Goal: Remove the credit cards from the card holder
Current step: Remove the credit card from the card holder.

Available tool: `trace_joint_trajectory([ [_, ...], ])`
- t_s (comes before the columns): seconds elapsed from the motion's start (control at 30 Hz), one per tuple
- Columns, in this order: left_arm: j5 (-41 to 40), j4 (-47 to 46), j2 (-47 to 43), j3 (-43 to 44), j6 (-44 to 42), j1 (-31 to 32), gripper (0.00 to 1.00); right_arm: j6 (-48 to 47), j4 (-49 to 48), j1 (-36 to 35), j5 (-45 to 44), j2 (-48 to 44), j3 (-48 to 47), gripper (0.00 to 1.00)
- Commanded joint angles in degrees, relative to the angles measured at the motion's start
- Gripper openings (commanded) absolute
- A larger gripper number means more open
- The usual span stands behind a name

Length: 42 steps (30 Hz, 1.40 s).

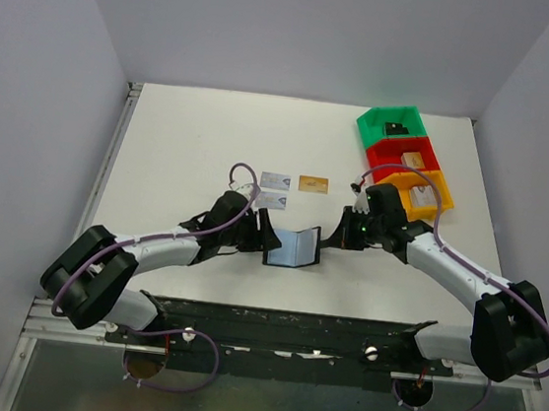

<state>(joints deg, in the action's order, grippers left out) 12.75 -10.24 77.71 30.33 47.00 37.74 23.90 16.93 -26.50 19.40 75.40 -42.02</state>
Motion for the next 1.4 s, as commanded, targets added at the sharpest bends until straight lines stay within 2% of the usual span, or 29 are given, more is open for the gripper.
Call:
trace_joint_trajectory([
  [0.0, 0.34, -1.18, 2.18, 1.31, -1.3, 0.58, 0.66, -0.87, 1.18, 0.31, 1.08, -0.07, 0.36, 0.0],
  [0.9, 5.7, -6.1, 9.03, 3.16, -2.44, 1.64, 0.65, 0.18, -0.58, 0.31, 3.72, 2.12, 0.89, 0.0],
  [1.13, 8.51, -11.29, 6.93, 2.81, -4.11, 3.04, 0.65, 0.01, -0.49, 0.31, 3.02, 2.21, 1.15, 0.0],
  [1.37, 9.13, -10.42, 5.7, 6.05, -6.66, 5.59, 0.65, 0.18, 0.56, 0.31, -0.23, 2.12, 1.59, 0.0],
])
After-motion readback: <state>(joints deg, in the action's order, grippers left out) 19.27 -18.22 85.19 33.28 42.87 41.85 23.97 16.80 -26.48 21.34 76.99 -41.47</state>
